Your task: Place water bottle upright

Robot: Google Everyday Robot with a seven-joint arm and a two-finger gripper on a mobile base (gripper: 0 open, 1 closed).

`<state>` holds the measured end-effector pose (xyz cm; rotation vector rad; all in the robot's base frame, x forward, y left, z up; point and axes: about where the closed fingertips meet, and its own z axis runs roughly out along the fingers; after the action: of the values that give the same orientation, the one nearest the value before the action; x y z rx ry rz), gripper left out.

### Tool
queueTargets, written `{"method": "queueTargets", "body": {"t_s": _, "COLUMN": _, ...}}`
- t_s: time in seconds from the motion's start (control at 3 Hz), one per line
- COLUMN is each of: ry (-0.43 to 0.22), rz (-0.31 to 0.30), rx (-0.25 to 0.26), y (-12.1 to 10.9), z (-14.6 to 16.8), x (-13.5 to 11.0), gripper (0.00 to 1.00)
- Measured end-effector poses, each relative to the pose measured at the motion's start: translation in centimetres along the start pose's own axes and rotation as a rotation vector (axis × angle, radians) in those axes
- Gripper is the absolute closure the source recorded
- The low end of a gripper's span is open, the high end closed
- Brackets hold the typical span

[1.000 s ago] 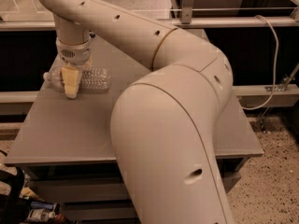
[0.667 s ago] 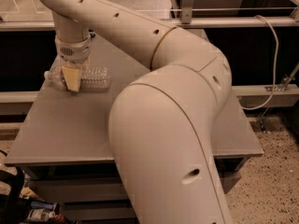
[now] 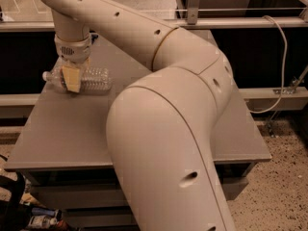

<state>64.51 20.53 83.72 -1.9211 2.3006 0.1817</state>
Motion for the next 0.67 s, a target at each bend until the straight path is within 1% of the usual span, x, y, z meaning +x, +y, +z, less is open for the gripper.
{"method": "queueTargets", "body": {"t_s": 0.33, "ry": -0.042, "rz": -0.031, "rx": 0.012, "y": -0.6, "z": -1.4, "x": -0.6, "gripper": 1.00}}
{"method": "queueTargets", "body": {"t_s": 0.67, "ry": -0.093, "rz": -0.056, "rx": 0.038, "y": -0.9, "z": -3.4, "x": -1.2, "gripper": 1.00}}
